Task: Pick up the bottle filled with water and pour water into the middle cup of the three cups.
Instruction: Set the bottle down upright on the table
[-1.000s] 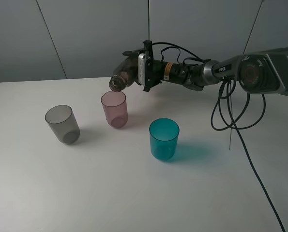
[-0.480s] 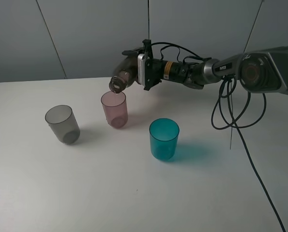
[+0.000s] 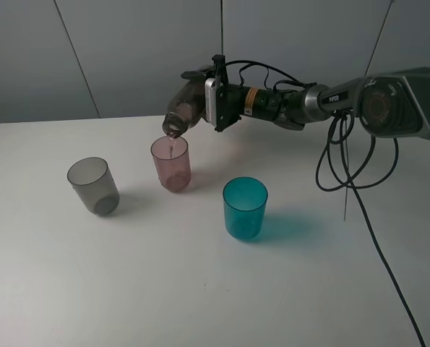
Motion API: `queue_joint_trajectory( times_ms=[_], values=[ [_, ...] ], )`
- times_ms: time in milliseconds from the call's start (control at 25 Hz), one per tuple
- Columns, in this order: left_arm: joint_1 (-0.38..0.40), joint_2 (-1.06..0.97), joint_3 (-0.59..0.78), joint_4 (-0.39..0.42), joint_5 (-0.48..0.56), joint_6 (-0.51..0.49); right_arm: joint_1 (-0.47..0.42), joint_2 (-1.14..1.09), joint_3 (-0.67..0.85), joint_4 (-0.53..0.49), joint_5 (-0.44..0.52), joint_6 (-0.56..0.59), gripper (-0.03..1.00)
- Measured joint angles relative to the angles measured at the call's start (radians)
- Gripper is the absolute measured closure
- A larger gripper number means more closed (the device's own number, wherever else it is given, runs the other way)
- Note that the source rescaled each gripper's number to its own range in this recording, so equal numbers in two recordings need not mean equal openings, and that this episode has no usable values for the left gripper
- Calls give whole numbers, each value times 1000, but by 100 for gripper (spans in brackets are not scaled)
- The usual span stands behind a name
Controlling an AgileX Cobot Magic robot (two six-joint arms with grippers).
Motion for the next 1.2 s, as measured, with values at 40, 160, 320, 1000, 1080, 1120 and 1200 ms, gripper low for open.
queue_joint_trajectory(
  times_ms=[40,160,320,1000,1080,1120,1200],
  values=[
    [0,0,0,0,0,0,0,0,0,0,0,-2,97],
    [0,0,0,0,0,0,0,0,-1,0,0,-15,97],
    [0,0,0,0,0,0,0,0,-2,0,0,-23,97],
    [0,0,0,0,0,0,0,0,-12,0,0,-73,97],
    [0,0,0,0,0,0,0,0,-12,0,0,-79,97],
    [0,0,0,0,0,0,0,0,-12,0,0,-81,97],
    [0,0,0,0,0,0,0,0,-12,0,0,-83,97]
  ],
)
